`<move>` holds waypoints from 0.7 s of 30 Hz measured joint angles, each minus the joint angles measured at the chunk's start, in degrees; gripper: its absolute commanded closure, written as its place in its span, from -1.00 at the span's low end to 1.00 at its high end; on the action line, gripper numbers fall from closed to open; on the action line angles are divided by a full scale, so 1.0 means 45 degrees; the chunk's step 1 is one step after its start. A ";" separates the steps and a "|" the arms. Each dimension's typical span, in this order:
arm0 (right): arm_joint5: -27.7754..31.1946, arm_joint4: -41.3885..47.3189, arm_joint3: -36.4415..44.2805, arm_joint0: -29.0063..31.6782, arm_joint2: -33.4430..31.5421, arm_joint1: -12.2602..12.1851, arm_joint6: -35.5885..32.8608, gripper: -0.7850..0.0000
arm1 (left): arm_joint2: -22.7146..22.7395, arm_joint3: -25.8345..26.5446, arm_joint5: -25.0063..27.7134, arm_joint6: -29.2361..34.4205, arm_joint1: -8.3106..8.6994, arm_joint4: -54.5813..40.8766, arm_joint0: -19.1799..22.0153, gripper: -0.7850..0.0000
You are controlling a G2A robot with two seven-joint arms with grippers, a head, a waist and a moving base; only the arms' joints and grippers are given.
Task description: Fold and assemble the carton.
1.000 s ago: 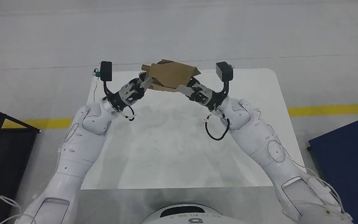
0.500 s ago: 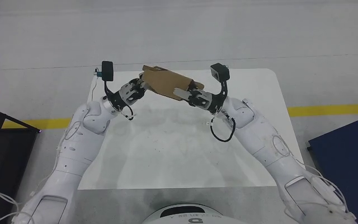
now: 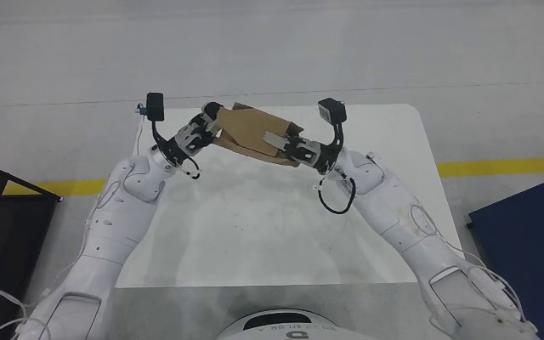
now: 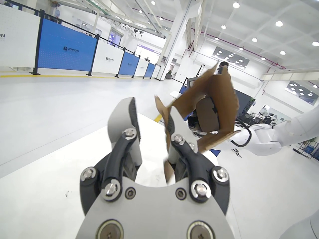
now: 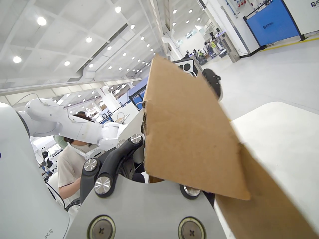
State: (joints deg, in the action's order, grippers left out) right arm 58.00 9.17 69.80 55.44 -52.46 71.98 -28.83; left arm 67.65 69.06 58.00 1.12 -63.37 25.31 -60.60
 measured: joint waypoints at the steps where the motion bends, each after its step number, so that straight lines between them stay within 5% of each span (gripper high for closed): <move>1: 0.0000 -0.0016 -0.0010 0.0025 -0.0066 0.0001 0.0061 1.00 | 0.0093 -0.0093 0.0000 -0.0049 0.0026 -0.0051 -0.0017 -1.00; 11: -0.0003 -0.0018 0.0000 0.0032 -0.0072 0.0003 0.0073 1.00 | 0.1312 0.0381 0.0000 -0.0313 0.0427 0.1051 -0.0820 -1.00; 21: 0.0000 0.3510 0.0806 -0.0023 0.0636 0.0297 -0.0224 1.00 | 0.0362 0.2599 0.0000 -0.0145 0.0771 0.0588 -0.1339 -1.00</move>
State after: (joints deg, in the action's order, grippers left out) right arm 58.00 24.97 73.43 55.34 -49.60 73.31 -29.84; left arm 69.28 80.76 58.00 0.47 -59.90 27.95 -66.62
